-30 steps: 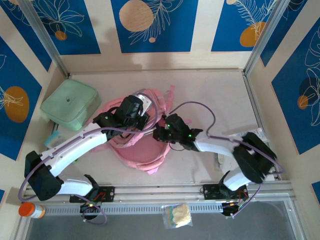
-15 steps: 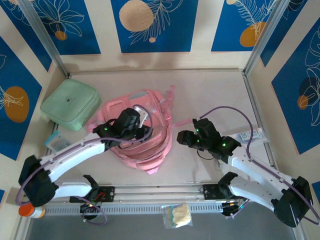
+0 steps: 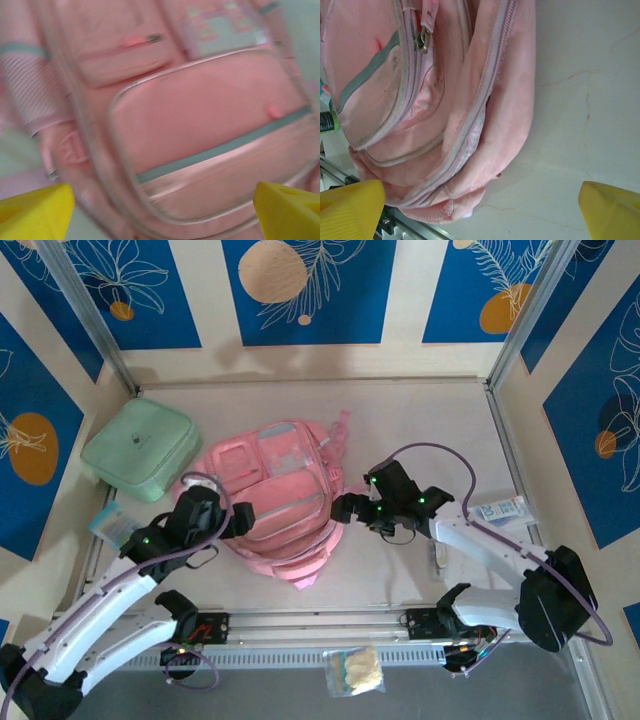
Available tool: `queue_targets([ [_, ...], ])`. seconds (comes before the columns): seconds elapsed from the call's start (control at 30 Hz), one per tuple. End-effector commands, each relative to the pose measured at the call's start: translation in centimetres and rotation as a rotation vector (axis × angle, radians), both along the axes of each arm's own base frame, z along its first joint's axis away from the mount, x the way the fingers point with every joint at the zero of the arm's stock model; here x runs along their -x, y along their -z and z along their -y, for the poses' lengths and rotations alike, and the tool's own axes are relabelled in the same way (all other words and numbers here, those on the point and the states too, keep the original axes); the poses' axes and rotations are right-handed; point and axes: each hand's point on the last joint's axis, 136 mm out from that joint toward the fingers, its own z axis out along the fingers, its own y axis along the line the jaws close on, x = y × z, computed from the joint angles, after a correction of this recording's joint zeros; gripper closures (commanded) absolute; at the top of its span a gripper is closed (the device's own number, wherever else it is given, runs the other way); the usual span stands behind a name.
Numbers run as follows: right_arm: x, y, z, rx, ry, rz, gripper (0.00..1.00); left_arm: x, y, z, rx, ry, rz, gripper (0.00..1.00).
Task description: Pack books, pencil case, and school supplies into a backpack
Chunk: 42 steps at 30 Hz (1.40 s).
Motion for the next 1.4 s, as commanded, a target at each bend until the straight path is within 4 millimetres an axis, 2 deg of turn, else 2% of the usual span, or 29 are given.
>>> queue_targets([
  [0.0, -0.7, -0.8, -1.5, -0.036, -0.031, 0.005, 0.01, 1.1, 2.1, -2.9, 0.012, -0.140, -0.077, 0.07],
  [0.23, -1.6, 1.0, -2.5, 0.007, -0.026, -0.005, 0.01, 0.7, 4.4, -4.4, 0.103, -0.232, -0.122, 0.07],
  [0.4, -1.8, 2.7, -2.3, 0.016, -0.014, -0.021, 0.01, -0.7, 6.0, -4.7, 0.174, -0.260, -0.132, 0.11],
  [0.5, -1.8, 3.0, -2.4, 0.001, -0.014, -0.028, 0.00, -1.4, 7.1, -6.2, 0.166, -0.330, -0.156, 0.13],
  [0.77, -1.1, 3.7, -3.2, 0.000, -0.042, -0.043, 0.00, -5.3, 8.8, -7.5, 0.291, -0.372, -0.136, 0.23],
  [0.93, -0.2, 4.3, -3.9, -0.001, -0.055, -0.066, 0.00, -7.9, 9.3, -7.6, 0.348, -0.358, -0.102, 0.26],
  [1.07, 0.4, 4.8, -4.2, -0.001, -0.059, -0.081, 0.01, -9.1, 10.7, -8.0, 0.368, -0.373, -0.127, 0.37],
  [1.13, 0.5, 4.9, -4.3, -0.008, -0.053, -0.091, 0.01, -10.1, 10.1, -7.0, 0.414, -0.327, -0.086, 0.43],
  [1.23, 0.3, 5.0, -4.8, -0.026, -0.053, -0.097, 0.01, -10.3, 10.1, -6.3, 0.454, -0.311, -0.065, 0.62],
  [1.37, -0.8, 4.5, -5.4, -0.071, -0.060, -0.104, 0.01, -9.9, 10.5, -4.6, 0.469, -0.273, -0.067, 0.73],
])
